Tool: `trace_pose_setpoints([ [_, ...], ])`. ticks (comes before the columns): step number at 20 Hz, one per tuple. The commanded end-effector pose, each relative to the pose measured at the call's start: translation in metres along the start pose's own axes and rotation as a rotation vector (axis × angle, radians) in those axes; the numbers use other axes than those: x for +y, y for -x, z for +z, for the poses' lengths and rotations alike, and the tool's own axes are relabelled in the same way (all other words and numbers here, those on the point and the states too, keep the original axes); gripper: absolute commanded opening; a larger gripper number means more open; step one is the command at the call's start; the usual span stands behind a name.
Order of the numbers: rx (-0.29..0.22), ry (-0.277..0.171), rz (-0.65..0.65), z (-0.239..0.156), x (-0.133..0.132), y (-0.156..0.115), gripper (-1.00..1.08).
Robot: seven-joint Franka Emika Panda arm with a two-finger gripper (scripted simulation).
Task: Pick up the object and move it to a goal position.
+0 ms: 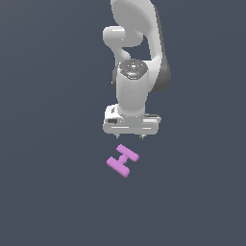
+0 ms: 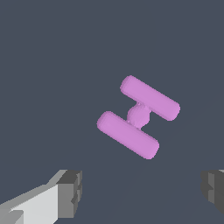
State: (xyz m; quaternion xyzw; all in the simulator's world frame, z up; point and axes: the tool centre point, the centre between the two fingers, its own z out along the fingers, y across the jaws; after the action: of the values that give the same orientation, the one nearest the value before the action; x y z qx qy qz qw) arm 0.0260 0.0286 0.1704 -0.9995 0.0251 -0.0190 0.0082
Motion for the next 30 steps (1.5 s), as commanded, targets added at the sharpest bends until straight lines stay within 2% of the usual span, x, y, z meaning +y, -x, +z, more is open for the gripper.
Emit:
trace_pose_setpoints([
  [1, -0.004, 0.000, 0.054, 0.009, 0.002, -0.005, 1.00],
  [11, -0.023, 0.009, 0.338, 0.058, 0.016, -0.027, 1.00],
  [17, -0.029, 0.019, 0.466, 0.082, 0.023, -0.035, 1.00],
  [24, -0.031, 0.026, 0.545, 0.097, 0.028, -0.039, 1.00],
  [30, -0.032, 0.027, 0.552, 0.099, 0.028, -0.039, 1.00],
])
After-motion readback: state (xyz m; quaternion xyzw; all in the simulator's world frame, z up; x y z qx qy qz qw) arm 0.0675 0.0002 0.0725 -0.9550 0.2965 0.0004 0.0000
